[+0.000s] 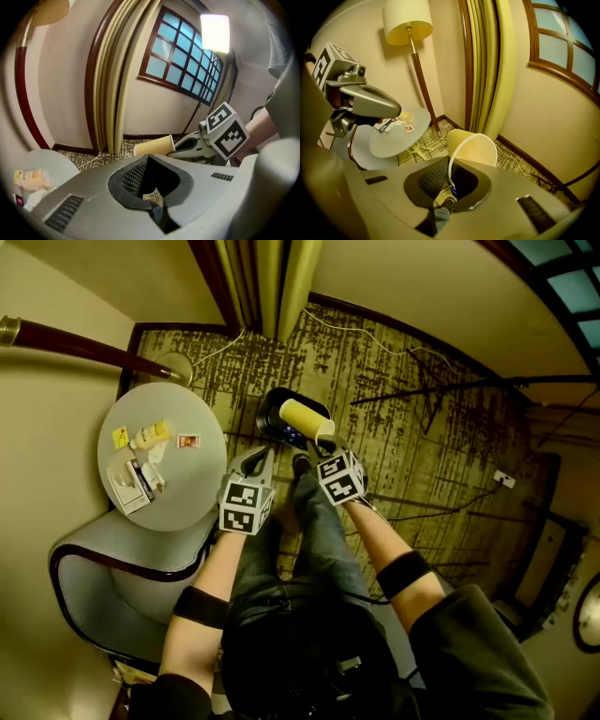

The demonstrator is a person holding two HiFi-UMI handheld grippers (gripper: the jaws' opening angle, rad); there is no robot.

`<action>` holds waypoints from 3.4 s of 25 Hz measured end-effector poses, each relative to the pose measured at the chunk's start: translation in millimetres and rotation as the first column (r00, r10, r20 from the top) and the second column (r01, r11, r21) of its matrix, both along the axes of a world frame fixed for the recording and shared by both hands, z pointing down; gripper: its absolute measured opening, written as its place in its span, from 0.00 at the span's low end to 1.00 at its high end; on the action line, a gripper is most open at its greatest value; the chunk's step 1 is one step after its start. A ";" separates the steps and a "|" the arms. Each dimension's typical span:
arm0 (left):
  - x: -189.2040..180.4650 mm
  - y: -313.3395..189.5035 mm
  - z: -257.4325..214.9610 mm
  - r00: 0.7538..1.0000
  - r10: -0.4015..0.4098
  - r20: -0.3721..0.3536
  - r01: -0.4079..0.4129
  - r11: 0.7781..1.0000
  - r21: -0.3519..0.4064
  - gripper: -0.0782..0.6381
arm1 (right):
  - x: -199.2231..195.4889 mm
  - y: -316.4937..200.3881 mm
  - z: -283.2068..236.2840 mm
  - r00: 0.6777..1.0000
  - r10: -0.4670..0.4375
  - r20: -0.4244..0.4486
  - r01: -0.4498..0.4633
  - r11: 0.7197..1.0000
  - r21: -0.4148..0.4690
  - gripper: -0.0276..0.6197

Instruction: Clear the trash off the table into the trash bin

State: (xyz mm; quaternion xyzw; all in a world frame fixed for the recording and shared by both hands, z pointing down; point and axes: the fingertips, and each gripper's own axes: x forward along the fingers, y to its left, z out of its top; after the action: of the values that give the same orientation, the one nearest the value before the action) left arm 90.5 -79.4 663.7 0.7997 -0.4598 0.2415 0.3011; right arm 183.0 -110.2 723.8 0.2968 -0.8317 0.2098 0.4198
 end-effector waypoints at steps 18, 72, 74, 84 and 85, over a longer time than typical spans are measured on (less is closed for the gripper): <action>46.2 -49.3 303.7 1.000 -0.024 0.006 0.025 0.986 -0.164 0.11 | 19.3 -15.7 338.7 0.997 0.007 -0.074 -0.019 0.986 -0.166 0.11; -237.4 210.5 -173.2 0.693 -0.715 0.088 0.695 0.696 0.178 0.11 | -256.2 156.8 -212.2 0.725 -0.643 0.245 0.602 0.766 0.227 0.04; -245.4 229.7 -176.3 0.660 -0.746 0.089 0.726 0.664 0.180 0.11 | -264.5 174.9 -215.3 0.694 -0.678 0.243 0.636 0.735 0.233 0.04; -255.6 266.1 -182.4 0.630 -0.773 0.074 0.753 0.631 0.184 0.11 | -285.7 209.7 -209.0 0.644 -0.734 0.217 0.699 0.679 0.222 0.04; -256.9 266.8 -181.1 0.624 -0.779 0.066 0.759 0.624 0.184 0.11 | -285.7 209.3 -207.9 0.645 -0.733 0.215 0.700 0.680 0.219 0.04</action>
State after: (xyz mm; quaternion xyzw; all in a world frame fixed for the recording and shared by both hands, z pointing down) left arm -166.4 187.4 482.5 0.5257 -0.7931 0.1123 0.2864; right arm -102.7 99.1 515.9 -0.0664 -0.9429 0.0181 0.3259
